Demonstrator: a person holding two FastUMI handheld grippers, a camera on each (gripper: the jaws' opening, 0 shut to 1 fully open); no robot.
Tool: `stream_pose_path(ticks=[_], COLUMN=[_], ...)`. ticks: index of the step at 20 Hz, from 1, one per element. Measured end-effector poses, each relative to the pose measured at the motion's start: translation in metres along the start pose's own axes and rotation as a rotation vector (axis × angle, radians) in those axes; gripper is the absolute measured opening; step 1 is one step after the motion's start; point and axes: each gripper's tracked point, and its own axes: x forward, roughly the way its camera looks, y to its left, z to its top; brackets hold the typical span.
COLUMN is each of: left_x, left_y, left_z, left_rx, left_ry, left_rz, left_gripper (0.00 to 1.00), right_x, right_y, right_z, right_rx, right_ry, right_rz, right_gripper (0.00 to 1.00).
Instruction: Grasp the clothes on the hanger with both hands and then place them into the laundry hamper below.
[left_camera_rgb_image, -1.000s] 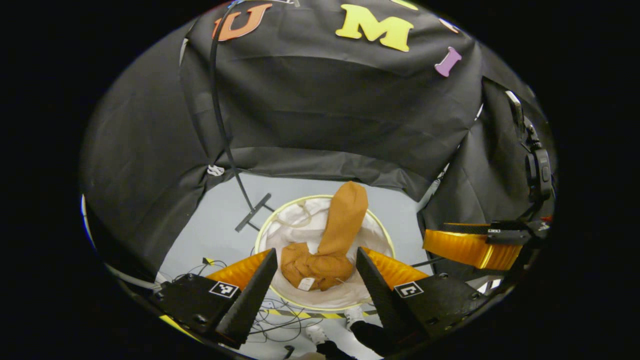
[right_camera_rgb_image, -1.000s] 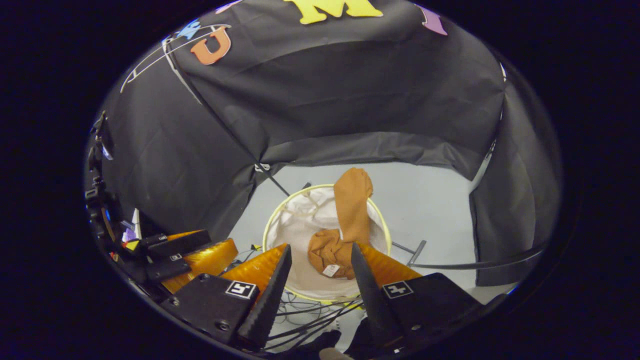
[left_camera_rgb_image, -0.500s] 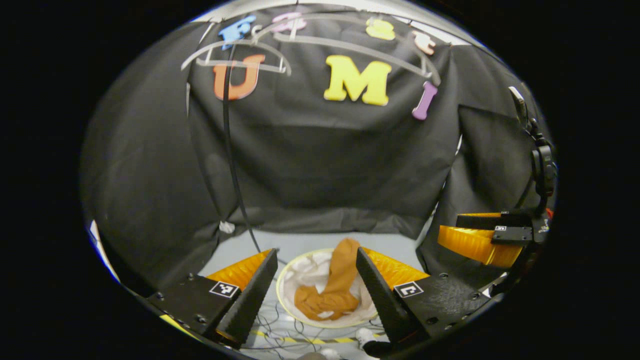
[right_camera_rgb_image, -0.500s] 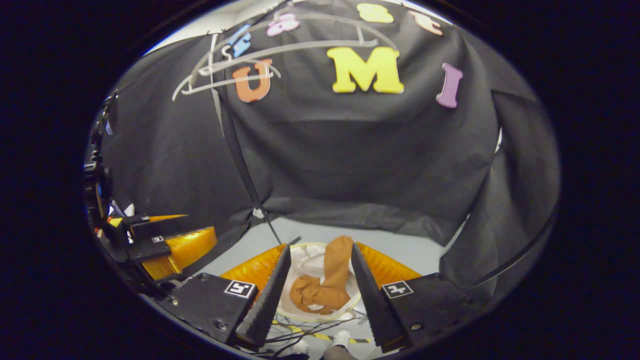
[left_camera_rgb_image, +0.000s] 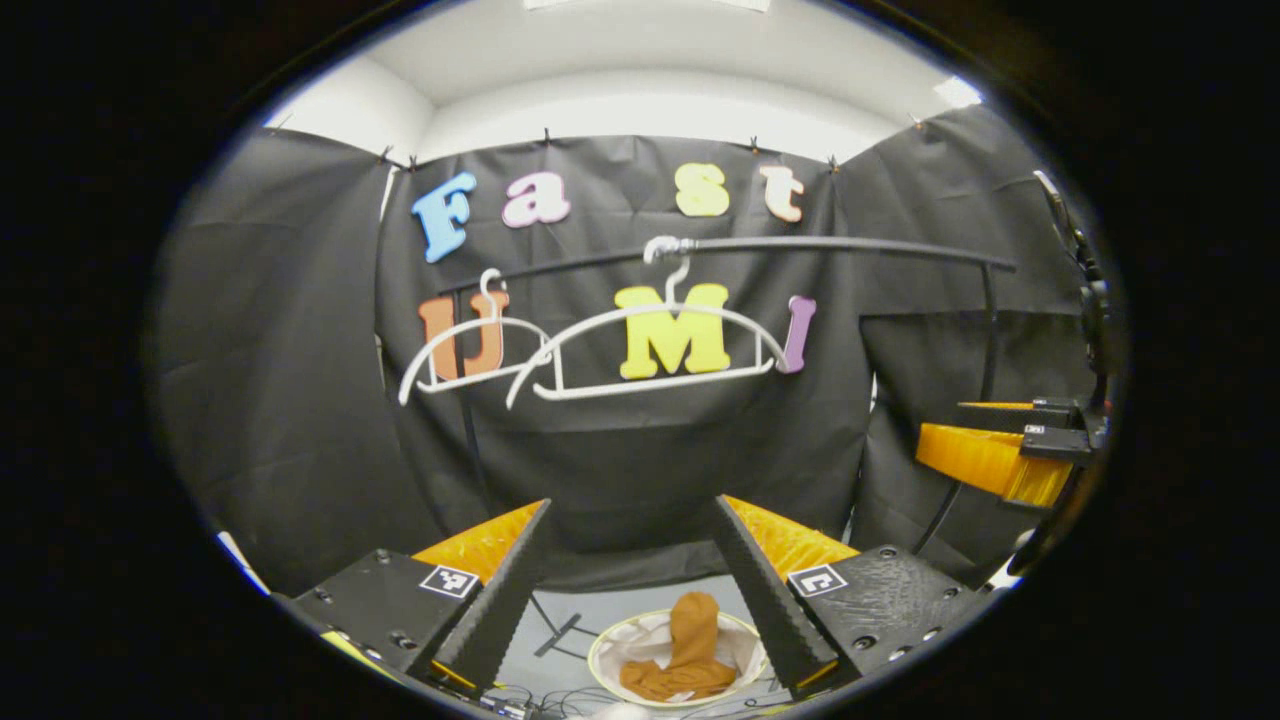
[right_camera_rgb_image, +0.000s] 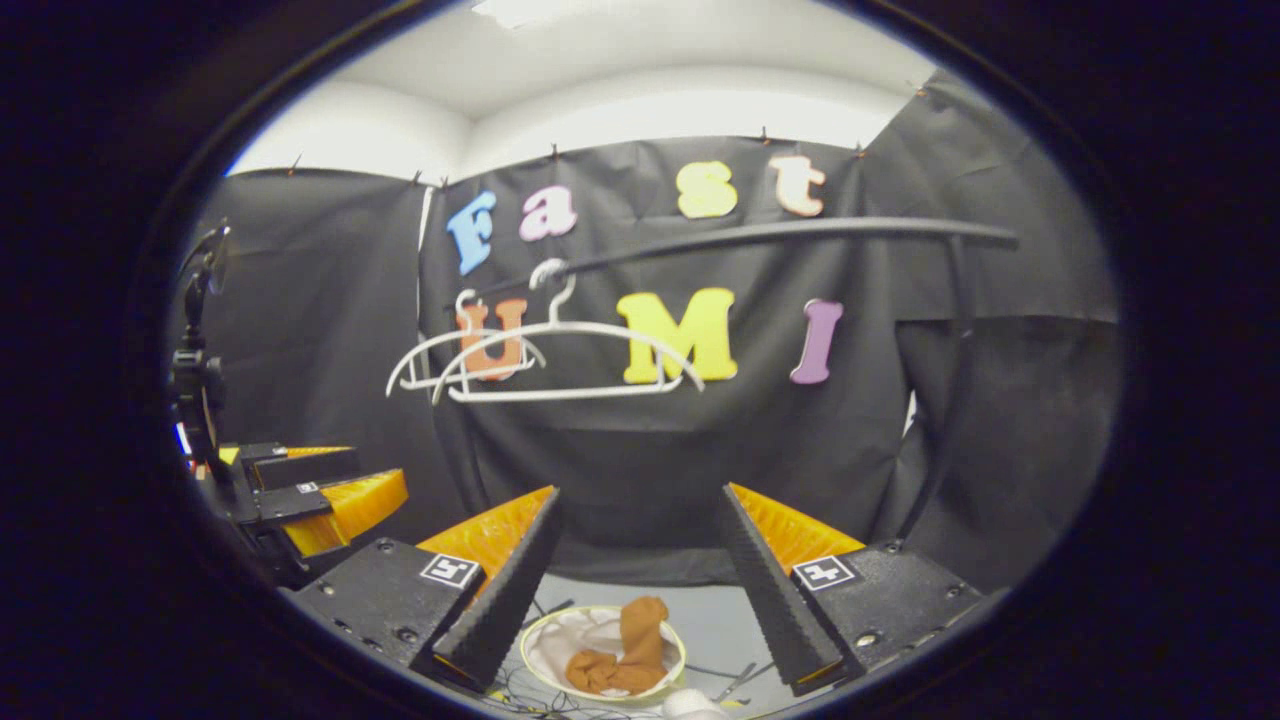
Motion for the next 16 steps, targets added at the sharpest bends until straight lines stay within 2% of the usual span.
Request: stream_pose_path(ticks=[1, 3, 5, 10, 12, 16], left_x=[-0.013, -0.032, -0.048, -0.099, -0.118, -0.147], left_y=[-0.001, -0.002, 0.0, -0.003, -0.002, -0.001], left_z=[0.016, 0.038, 0.052, 0.064, 0.069, 0.076], left_rx=[0.007, 0.02, 0.023, 0.02, 0.023, 0.028], left_ry=[-0.018, -0.036, -0.059, -0.087, -0.104, -0.111], left_rz=[-0.001, 0.019, 0.069, 0.213, 0.268, 0.333], left_gripper=[0.92, 0.93, 0.94, 0.97, 0.99, 1.0], right_x=[-0.008, -0.027, -0.043, -0.064, -0.08, -0.085], right_y=[-0.001, -0.003, -0.009, -0.023, -0.027, -0.02], right_z=[0.006, 0.012, 0.028, 0.037, 0.047, 0.042], right_rx=[0.012, 0.033, 0.034, 0.01, 0.005, 0.008], right_ry=[-0.024, -0.06, -0.105, -0.13, -0.159, -0.142], right_rz=[-0.011, -0.019, -0.015, 0.004, 0.035, 0.109], right_gripper=[1.0, 0.99, 1.0, 1.0, 1.0, 0.99])
